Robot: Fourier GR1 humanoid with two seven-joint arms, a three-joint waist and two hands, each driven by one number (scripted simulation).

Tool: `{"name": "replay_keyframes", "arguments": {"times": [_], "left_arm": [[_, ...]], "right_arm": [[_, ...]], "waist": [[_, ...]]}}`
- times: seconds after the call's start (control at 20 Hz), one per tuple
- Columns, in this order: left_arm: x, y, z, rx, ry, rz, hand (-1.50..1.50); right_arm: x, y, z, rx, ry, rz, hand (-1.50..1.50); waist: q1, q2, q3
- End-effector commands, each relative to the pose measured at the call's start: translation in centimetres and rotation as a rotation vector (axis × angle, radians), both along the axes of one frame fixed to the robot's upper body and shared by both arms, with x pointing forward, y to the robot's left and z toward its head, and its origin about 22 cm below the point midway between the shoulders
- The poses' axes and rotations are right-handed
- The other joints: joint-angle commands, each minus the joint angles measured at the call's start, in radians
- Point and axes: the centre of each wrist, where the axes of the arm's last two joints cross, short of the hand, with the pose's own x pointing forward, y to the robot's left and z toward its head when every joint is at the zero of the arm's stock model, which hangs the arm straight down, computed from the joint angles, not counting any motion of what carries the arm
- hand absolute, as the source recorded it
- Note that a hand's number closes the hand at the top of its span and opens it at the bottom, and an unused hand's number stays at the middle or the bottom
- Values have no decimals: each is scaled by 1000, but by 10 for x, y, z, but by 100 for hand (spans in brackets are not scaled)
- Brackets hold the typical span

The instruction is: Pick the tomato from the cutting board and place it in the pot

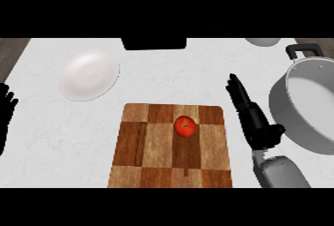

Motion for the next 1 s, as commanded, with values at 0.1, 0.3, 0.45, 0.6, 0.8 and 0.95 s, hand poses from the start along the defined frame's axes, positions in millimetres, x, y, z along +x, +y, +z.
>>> {"name": "replay_keyframes", "arguments": {"times": [0.1, 0.3, 0.45, 0.6, 0.8, 0.95], "left_arm": [[19, -39, 27, -38, -96, -93, 0], [27, -62, 32, -90, -157, -153, 0], [34, -92, 33, -164, -148, -178, 0], [28, -108, 37, -179, -136, -201, 0], [29, -102, 37, -158, -126, -190, 0], [41, -97, 49, -162, -140, -169, 0]], "right_arm": [[15, -46, 3, -43, -84, -215, 150], [15, -111, 8, -706, -162, -190, 150], [9, -60, -41, -384, -166, -533, -150], [-9, -61, -60, -338, -296, -469, -150], [-11, -60, -31, -356, -357, -405, -150], [-19, -46, 5, -433, -264, -287, -150]], "waist": [[27, -7, -2], [14, 0, -40], [26, -4, -2], [30, -7, -2], [28, -8, -3], [20, -11, -5]]}}
